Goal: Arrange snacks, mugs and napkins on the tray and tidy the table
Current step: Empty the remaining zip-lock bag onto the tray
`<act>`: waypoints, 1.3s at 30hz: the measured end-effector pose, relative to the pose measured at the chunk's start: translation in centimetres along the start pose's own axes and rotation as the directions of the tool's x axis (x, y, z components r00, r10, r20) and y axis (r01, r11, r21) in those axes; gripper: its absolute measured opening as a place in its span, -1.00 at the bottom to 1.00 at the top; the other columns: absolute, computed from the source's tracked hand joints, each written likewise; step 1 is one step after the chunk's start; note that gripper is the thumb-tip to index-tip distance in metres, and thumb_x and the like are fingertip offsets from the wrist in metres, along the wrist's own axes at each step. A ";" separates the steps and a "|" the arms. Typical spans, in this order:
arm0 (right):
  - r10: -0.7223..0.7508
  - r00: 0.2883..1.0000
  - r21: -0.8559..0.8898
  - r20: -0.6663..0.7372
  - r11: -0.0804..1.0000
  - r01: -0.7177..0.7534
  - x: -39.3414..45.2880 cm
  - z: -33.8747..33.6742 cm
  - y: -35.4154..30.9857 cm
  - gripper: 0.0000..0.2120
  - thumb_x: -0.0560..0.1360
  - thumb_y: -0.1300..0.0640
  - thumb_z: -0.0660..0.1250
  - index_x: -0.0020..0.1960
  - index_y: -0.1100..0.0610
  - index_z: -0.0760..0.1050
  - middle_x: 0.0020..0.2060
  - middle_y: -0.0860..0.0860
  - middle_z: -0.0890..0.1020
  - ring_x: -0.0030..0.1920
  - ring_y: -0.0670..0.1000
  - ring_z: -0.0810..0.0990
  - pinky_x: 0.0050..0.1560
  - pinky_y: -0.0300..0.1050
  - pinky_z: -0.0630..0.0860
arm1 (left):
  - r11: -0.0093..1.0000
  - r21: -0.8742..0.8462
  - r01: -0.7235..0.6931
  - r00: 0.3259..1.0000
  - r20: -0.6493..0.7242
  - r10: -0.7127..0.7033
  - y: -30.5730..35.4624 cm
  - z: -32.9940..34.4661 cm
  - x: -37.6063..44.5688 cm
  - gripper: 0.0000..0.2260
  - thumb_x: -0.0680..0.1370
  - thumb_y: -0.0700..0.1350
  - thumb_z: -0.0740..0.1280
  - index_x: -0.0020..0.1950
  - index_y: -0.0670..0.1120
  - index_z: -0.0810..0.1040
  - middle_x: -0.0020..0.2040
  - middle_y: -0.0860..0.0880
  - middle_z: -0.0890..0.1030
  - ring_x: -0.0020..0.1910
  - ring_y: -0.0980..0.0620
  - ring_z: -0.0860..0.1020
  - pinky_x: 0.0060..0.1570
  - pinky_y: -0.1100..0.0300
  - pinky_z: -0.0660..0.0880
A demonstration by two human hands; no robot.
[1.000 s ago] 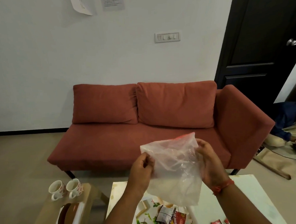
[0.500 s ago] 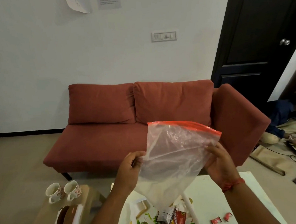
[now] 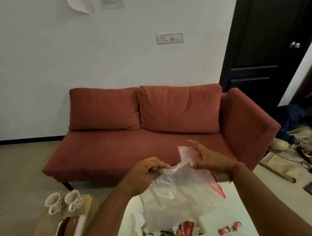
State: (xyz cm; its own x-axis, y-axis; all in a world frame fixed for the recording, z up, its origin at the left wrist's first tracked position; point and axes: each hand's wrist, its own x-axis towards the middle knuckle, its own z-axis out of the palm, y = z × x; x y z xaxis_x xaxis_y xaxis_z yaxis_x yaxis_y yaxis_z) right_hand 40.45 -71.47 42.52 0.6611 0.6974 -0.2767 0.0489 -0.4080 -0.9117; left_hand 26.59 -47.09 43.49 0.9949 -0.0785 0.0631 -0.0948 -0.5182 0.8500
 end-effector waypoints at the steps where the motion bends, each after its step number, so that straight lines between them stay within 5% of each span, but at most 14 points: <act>1: 0.032 0.998 0.197 0.063 0.979 -0.044 0.2 0.1 0.6 0.10 0.21 -0.18 0.62 0.58 -0.11 0.07 0.50 -0.05 0.24 0.47 0.05 0.32 0.39 0.02 0.40 | 1.000 0.000 -0.020 0.999 0.027 0.020 0.8 0.0 0.1 -0.73 0.57 -0.28 0.34 0.10 0.07 0.68 -0.02 0.08 0.63 -0.03 0.14 0.58 0.00 0.31 0.53; 5: -0.043 0.961 0.412 0.272 0.908 -0.076 -0.1 0.8 2.0 -0.27 0.34 0.06 0.57 0.45 0.07 0.38 0.35 0.13 0.53 0.34 0.18 0.52 0.28 0.09 0.50 | 0.997 -0.031 -0.073 0.997 0.025 0.074 2.6 -0.4 -0.2 -0.72 0.56 -0.27 0.36 0.15 0.07 0.64 0.03 0.26 0.66 0.10 0.26 0.59 0.05 0.42 0.48; 10: -0.142 0.952 0.399 -0.271 0.884 0.246 -0.5 0.0 0.8 -0.59 0.42 0.33 0.45 0.25 0.25 0.51 0.13 0.26 0.64 0.05 0.15 0.62 0.03 -0.03 0.62 | 0.998 0.051 0.039 0.996 -0.083 -0.035 0.8 -2.2 -0.9 -0.79 0.56 -0.15 0.39 0.07 0.17 0.62 0.01 0.14 0.65 0.02 0.20 0.59 0.01 0.34 0.51; 17: -0.455 0.741 -0.237 -0.494 0.890 0.389 -1.3 -1.3 -4.7 -0.81 0.47 0.26 0.46 0.07 0.14 0.59 -0.09 0.11 0.68 -0.06 0.08 0.65 0.05 0.02 0.63 | 0.936 0.223 0.271 0.962 -0.053 -0.266 -1.1 -1.5 -0.6 -0.92 0.58 -0.04 0.34 -0.01 -0.01 0.60 -0.11 0.00 0.64 -0.17 0.07 0.54 -0.13 0.08 0.52; 20: -0.517 0.769 -0.394 -0.377 0.840 0.372 -1.6 -1.2 -6.5 -0.85 0.49 0.29 0.42 0.05 0.15 0.60 -0.12 0.04 0.69 -0.09 -0.04 0.65 0.04 -0.04 0.61 | 0.956 0.183 0.231 0.968 0.058 -0.245 0.0 -0.9 -0.4 -0.80 0.55 0.12 0.36 0.06 0.02 0.57 -0.03 0.01 0.65 -0.07 0.03 0.60 -0.04 0.12 0.55; 23: -0.547 0.808 -0.514 -0.218 0.768 0.382 -1.4 -0.4 -7.5 -0.75 0.52 0.31 0.38 0.13 0.06 0.60 -0.06 -0.05 0.69 -0.04 -0.13 0.65 0.08 -0.08 0.61 | 0.975 0.070 0.210 0.978 -0.006 -0.210 2.4 0.8 0.6 -0.79 0.56 0.13 0.34 -0.12 0.02 0.51 -0.22 0.09 0.57 -0.31 0.19 0.48 -0.34 0.40 0.42; 26: -0.707 0.558 -0.695 -0.434 0.657 0.292 -1.7 -0.6 -7.2 -0.62 0.47 0.15 0.46 0.27 0.03 0.53 0.15 -0.03 0.61 0.17 -0.06 0.53 0.27 -0.08 0.48 | 0.974 -0.100 0.204 0.957 -0.188 -0.220 3.1 2.4 1.6 -0.83 0.60 0.03 0.31 -0.12 -0.02 0.54 -0.19 -0.02 0.63 -0.23 0.06 0.57 -0.20 0.18 0.56; 29: -0.525 0.181 -0.495 -0.832 0.848 0.188 -4.1 -0.4 -4.5 -0.40 0.42 -0.05 0.50 0.38 0.08 0.39 0.32 0.03 0.43 0.33 0.00 0.37 0.36 -0.18 0.31 | 0.885 -0.433 0.168 0.910 -0.278 -0.309 2.9 3.0 1.5 -0.87 0.63 -0.03 0.28 0.07 -0.01 0.60 -0.02 -0.07 0.70 0.01 -0.11 0.67 0.10 -0.14 0.60; 30: -0.342 0.195 -0.301 -0.919 0.930 0.213 -4.5 -0.2 -2.9 -0.27 0.38 -0.15 0.51 0.43 0.07 0.32 0.37 0.04 0.37 0.37 0.02 0.36 0.37 -0.09 0.34 | 0.828 -0.543 0.142 0.904 -0.269 -0.332 2.8 3.1 1.4 -0.85 0.63 -0.05 0.27 0.13 -0.02 0.59 0.02 -0.08 0.70 0.05 -0.12 0.66 0.13 -0.17 0.59; 31: -0.119 0.327 -0.039 -0.937 0.970 0.242 -4.8 0.1 -1.3 -0.13 0.31 -0.26 0.51 0.47 0.04 0.25 0.43 0.04 0.32 0.41 0.04 0.35 0.39 0.01 0.35 | 0.769 -0.629 0.113 0.903 -0.257 -0.343 2.9 3.2 1.4 -0.83 0.64 -0.07 0.26 0.18 -0.04 0.58 0.07 -0.10 0.70 0.09 -0.13 0.66 0.15 -0.16 0.58; 33: 0.157 0.754 0.481 -0.638 0.845 0.232 -4.9 1.1 1.7 0.02 0.19 -0.40 0.50 0.50 0.00 0.23 0.48 0.05 0.34 0.43 0.11 0.38 0.42 0.21 0.31 | 0.655 -0.753 0.059 0.897 -0.248 -0.366 3.1 3.4 1.6 -0.81 0.65 -0.12 0.23 0.21 -0.09 0.55 0.09 -0.09 0.68 0.10 -0.08 0.65 0.12 -0.07 0.59; 34: 0.134 0.899 0.621 -0.418 0.764 0.175 -5.0 1.7 2.7 -0.04 0.24 -0.36 0.50 0.49 0.03 0.28 0.44 0.08 0.42 0.40 0.16 0.43 0.41 0.30 0.31 | 0.619 -0.784 0.046 0.893 -0.245 -0.376 3.4 3.6 1.7 -0.81 0.65 -0.13 0.22 0.20 -0.11 0.55 0.06 -0.07 0.68 0.05 -0.02 0.64 0.09 -0.02 0.60; 36: -0.019 0.984 0.676 -0.179 0.724 0.137 -5.3 2.9 3.6 -0.36 0.46 -0.15 0.42 0.43 0.13 0.39 0.36 0.16 0.53 0.34 0.21 0.51 0.38 0.33 0.35 | 0.606 -0.795 0.038 0.899 -0.238 -0.369 3.6 4.1 1.9 -0.83 0.64 -0.14 0.22 0.16 -0.12 0.55 -0.03 -0.01 0.67 -0.04 0.08 0.64 0.09 -0.02 0.58; 39: -0.048 0.968 0.683 -0.246 0.700 0.208 -5.4 2.9 3.0 -0.64 0.55 0.12 0.36 0.30 0.23 0.51 0.26 0.23 0.59 0.25 0.22 0.58 0.33 0.26 0.43 | 0.669 -0.741 0.057 0.901 -0.250 -0.355 3.7 4.6 1.9 -0.83 0.62 -0.07 0.26 0.15 -0.07 0.57 0.03 -0.06 0.70 0.02 -0.03 0.66 0.08 -0.10 0.58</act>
State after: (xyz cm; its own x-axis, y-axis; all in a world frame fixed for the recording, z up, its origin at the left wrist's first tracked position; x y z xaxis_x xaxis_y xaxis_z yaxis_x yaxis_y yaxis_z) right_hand 34.84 -74.75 40.35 0.8218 0.5498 -0.1497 -0.3399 0.2621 -0.9032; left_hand 28.00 -53.07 44.37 0.9384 0.3262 -0.1135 0.0186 0.2805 0.9597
